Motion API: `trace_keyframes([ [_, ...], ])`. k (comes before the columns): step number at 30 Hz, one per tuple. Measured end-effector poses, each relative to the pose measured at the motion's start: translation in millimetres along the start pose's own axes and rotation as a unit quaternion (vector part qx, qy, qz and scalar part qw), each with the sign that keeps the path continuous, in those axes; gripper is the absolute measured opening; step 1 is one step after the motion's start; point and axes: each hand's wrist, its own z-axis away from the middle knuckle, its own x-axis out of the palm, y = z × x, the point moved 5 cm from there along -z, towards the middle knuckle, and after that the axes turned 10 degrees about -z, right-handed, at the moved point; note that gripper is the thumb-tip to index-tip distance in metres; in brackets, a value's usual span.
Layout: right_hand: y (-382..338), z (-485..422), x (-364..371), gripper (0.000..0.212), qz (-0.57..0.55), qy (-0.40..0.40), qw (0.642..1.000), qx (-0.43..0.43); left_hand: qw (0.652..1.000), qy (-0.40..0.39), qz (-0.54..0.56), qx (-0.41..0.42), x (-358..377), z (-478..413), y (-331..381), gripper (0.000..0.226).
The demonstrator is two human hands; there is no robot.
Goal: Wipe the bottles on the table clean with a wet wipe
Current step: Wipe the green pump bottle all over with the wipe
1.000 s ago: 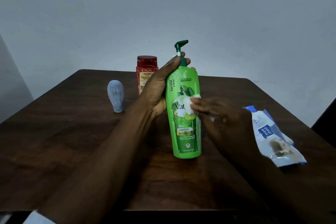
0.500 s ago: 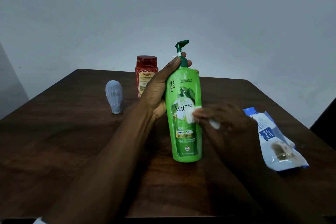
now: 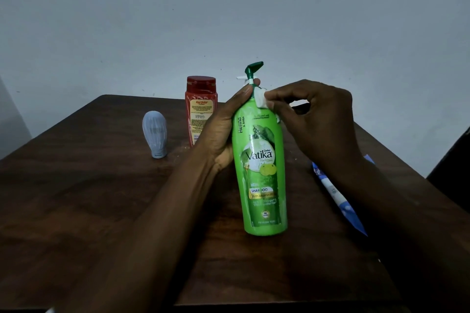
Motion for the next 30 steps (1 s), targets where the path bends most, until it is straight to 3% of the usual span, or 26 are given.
trace_keyframes([
  [6, 0.3, -0.8, -2.1, 0.012, 0.005, -0.008, 1.0, -0.001, 1.0, -0.006, 0.021, -0.001, -3.3, -3.2, -5.1, 0.029],
  [14, -12.1, 10.1, 3.9, 0.015, 0.083, -0.067, 0.99, -0.086, 0.999, -0.018, 0.041, 0.004, 1.6, -2.5, -4.5, 0.024],
  [18, -15.3, 31.0, 7.1, 0.022, 0.059, -0.086, 0.99, -0.096, 0.999, 0.004, 0.041, -0.015, 2.5, -0.1, -6.6, 0.038],
  [24, -18.5, 69.0, 13.0, 0.021, 0.059, -0.148, 0.981, -0.11, 0.998, 0.049, 0.028, 0.026, -10.5, -4.9, -0.5, 0.023],
  [30, -14.2, 102.5, 11.7, 0.027, 0.056, -0.152, 0.979, -0.121, 0.997, 0.064, 0.009, 0.049, -20.5, -7.9, 3.0, 0.021],
])
